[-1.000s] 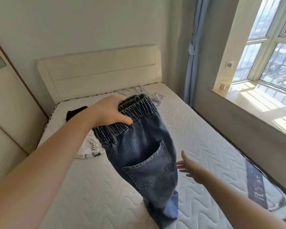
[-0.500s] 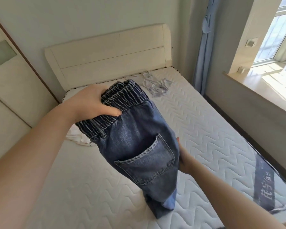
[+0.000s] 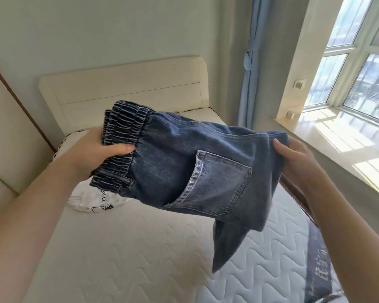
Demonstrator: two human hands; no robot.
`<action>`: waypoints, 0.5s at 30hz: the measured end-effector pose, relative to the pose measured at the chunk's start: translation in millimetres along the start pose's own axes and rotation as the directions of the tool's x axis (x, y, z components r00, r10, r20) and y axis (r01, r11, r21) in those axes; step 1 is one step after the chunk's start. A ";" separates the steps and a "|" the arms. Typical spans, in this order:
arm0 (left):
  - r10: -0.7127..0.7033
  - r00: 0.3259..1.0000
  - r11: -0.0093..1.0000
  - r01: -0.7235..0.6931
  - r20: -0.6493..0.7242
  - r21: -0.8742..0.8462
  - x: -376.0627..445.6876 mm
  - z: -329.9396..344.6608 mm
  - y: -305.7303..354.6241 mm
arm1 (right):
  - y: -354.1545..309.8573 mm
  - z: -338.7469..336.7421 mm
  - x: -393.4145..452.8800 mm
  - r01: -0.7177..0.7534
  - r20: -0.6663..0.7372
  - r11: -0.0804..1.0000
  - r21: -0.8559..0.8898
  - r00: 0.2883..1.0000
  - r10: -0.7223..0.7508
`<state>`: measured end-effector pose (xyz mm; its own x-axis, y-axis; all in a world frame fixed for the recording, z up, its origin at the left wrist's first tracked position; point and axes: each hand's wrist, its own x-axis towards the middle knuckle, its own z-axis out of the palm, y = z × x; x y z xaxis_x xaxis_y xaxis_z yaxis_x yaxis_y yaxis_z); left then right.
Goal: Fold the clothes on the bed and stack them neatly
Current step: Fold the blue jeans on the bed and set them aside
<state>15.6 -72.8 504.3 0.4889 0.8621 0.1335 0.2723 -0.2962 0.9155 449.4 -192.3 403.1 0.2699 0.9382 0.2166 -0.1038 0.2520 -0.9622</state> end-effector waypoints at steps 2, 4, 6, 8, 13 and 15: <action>-0.005 1.000 0.998 0.005 -0.003 -0.067 0.9 8.1 -5.2 | -27.0 -4.4 3.5 0.081 -0.076 0.994 -0.073 0.993 -0.087; -0.015 1.000 0.993 0.016 0.010 -0.115 0.0 15.4 -14.3 | -45.9 -6.0 5.8 0.141 -0.178 0.974 -0.178 0.969 -0.173; -0.058 0.998 0.984 0.064 0.039 -0.168 -3.0 23.0 -26.8 | -54.9 -4.6 5.5 0.161 -0.239 0.950 -0.266 0.944 -0.227; -0.118 0.992 0.966 0.127 0.052 -0.228 -8.2 31.4 -45.4 | -52.8 -2.6 3.3 0.152 -0.275 0.920 -0.360 0.926 -0.260; -0.272 0.961 0.896 0.273 0.054 -0.349 -31.3 60.3 -115.6 | -7.1 -7.6 -8.5 0.029 -0.260 0.879 -0.475 0.950 -0.171; -0.360 0.931 0.856 0.357 0.065 -0.373 -46.6 76.1 -151.3 | 25.2 -13.0 -17.7 -0.063 -0.222 0.872 -0.486 0.973 -0.053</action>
<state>14.7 -99.4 330.7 0.4112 0.8820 -0.2302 0.0984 0.2081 0.9731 454.5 -205.6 372.8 0.4812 0.8471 0.2255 0.3577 0.0450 -0.9327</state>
